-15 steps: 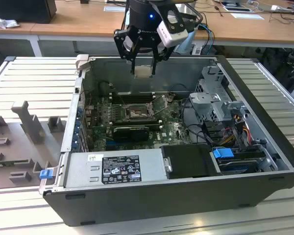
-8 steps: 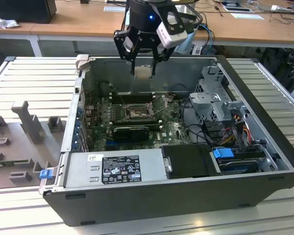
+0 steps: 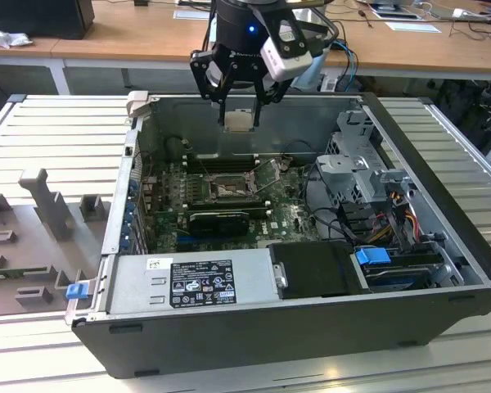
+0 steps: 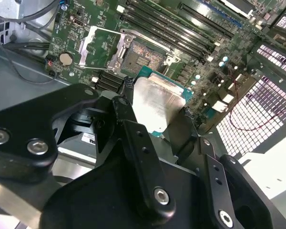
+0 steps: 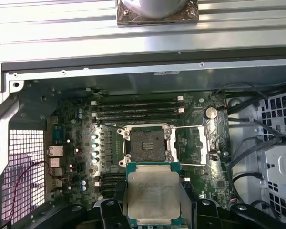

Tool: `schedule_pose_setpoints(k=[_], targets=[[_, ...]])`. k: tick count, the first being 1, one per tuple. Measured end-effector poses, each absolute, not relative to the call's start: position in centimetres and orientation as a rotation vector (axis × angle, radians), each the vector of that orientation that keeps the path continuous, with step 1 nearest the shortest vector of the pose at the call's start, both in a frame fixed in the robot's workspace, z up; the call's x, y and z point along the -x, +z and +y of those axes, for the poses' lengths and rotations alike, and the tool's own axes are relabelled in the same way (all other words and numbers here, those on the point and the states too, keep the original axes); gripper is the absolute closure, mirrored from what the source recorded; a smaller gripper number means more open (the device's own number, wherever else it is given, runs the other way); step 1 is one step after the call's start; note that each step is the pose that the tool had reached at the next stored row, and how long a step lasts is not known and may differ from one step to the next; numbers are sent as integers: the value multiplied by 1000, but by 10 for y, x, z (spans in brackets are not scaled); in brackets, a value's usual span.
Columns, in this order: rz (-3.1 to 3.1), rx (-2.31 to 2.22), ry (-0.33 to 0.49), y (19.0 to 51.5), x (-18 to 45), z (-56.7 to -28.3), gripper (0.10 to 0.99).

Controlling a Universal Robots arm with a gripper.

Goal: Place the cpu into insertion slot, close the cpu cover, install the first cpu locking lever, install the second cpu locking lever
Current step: 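Place the cpu into insertion slot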

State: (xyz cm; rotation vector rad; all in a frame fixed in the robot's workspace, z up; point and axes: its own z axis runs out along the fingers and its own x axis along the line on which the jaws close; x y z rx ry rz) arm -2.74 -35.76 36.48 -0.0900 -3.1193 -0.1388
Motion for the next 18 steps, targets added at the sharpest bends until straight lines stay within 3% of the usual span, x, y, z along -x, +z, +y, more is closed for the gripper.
schedule_pose_setpoints(k=[18], targets=[[-3118, 162, -139, 365, 27, -358, 557]])
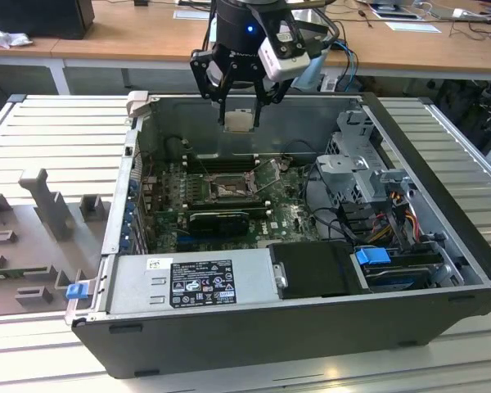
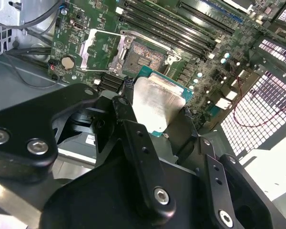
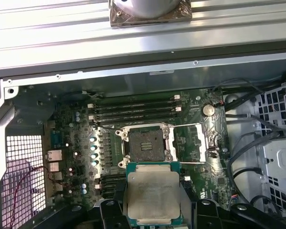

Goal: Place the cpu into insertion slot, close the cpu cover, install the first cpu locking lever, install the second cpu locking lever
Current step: 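Place the cpu into insertion slot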

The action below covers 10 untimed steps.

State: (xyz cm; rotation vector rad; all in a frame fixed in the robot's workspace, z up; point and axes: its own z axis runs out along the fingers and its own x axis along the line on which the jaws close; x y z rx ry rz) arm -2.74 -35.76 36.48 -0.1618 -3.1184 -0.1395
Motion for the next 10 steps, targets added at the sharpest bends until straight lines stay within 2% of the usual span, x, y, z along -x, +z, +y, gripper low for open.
schedule_pose_setpoints(k=[10], targets=[[-3117, 197, -140, 365, 27, -358, 557]])
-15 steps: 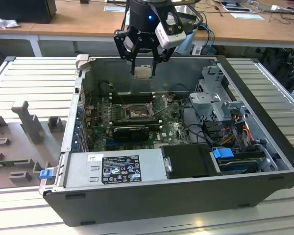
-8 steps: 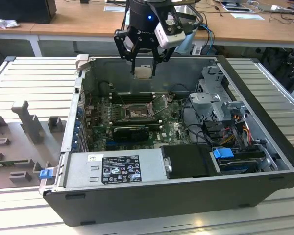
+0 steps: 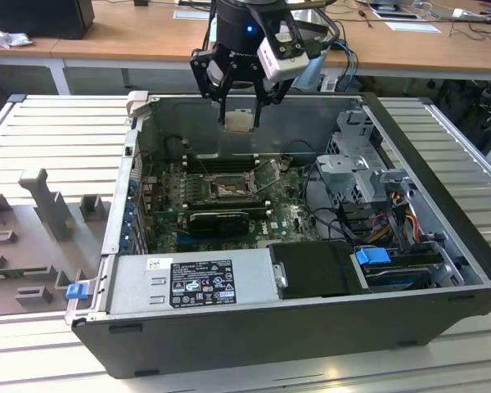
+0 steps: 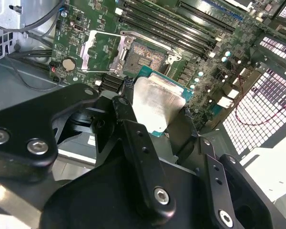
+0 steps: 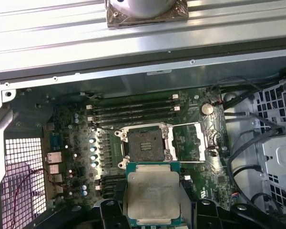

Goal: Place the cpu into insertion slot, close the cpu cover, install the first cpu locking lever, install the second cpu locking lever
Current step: 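Place the cpu into insertion slot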

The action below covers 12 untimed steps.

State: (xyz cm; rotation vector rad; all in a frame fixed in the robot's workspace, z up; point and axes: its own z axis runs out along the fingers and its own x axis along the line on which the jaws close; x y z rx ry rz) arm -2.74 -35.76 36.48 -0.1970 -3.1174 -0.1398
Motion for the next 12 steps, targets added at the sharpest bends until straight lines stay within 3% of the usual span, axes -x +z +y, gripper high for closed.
schedule_pose_setpoints(k=[12], targets=[[-3114, 264, -140, 365, 27, -358, 557]])
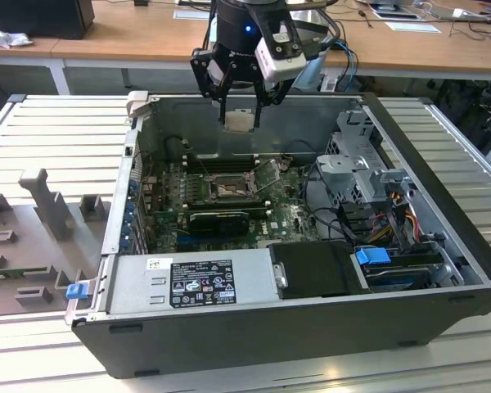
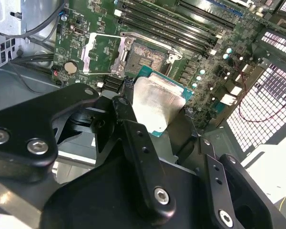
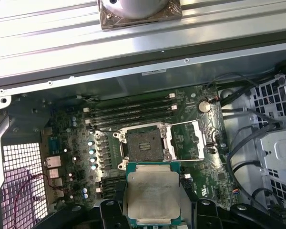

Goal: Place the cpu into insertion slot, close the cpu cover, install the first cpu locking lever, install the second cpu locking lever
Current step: 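Place the cpu into insertion slot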

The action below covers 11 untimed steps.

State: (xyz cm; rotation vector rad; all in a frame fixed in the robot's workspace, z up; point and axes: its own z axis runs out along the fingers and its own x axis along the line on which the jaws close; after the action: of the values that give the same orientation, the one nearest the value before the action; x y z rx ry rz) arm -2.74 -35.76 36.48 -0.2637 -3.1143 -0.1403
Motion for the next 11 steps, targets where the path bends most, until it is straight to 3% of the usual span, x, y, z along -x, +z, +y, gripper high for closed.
schedule_pose_setpoints(k=[11], targets=[[-3111, 312, -141, 365, 27, -358, 557]])
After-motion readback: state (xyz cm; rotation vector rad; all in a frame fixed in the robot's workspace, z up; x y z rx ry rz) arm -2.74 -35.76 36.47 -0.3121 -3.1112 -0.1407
